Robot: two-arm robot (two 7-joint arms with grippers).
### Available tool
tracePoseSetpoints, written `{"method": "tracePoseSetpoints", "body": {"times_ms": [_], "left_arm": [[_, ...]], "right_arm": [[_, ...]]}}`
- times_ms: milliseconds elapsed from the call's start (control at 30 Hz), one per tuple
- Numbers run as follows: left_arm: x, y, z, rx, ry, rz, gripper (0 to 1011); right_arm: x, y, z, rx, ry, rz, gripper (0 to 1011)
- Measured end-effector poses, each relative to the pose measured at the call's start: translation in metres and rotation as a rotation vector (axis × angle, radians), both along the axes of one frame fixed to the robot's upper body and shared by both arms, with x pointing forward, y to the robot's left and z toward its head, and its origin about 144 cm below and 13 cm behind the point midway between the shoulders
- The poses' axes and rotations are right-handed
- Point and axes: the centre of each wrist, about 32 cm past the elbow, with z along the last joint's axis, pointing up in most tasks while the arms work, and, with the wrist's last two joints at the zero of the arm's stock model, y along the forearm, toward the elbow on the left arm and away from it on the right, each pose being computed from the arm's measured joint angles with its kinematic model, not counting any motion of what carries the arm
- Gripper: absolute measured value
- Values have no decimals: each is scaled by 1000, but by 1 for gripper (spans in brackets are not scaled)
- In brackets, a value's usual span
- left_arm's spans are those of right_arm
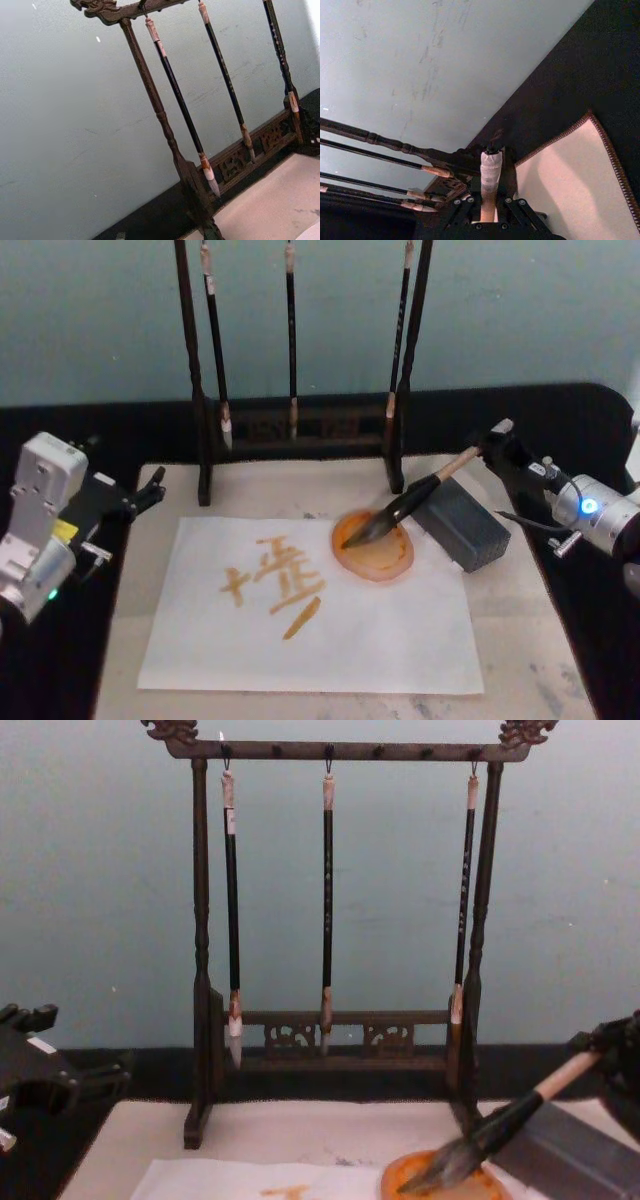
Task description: Pick up the brush from the inkstone, write on the paper, then place the brush back to its original position.
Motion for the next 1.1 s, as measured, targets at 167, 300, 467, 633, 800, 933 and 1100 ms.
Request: {"method": "tracePoseSetpoints", "body": {"times_ms": [167,300,467,633,800,933,1100], "left_arm": [[0,0,0,0,0,0,1010],[0,0,0,0,0,0,1010],[0,0,0,0,0,0,1009],[0,0,0,0,0,0,1010],[0,0,0,0,0,0,1010],[0,0,0,0,0,0,1010],[0,0,0,0,0,0,1010]], "right_arm": [[1,0,-1,1,3,-3,172],[1,0,0,-6,2,-2,172],[1,0,0,-9,0,-1,172],[1,0,0,-8,0,-2,172],[1,0,0,-7,0,-3,172],[1,0,0,-6,0,-3,172],[1,0,0,-6,1,-3,237]]}}
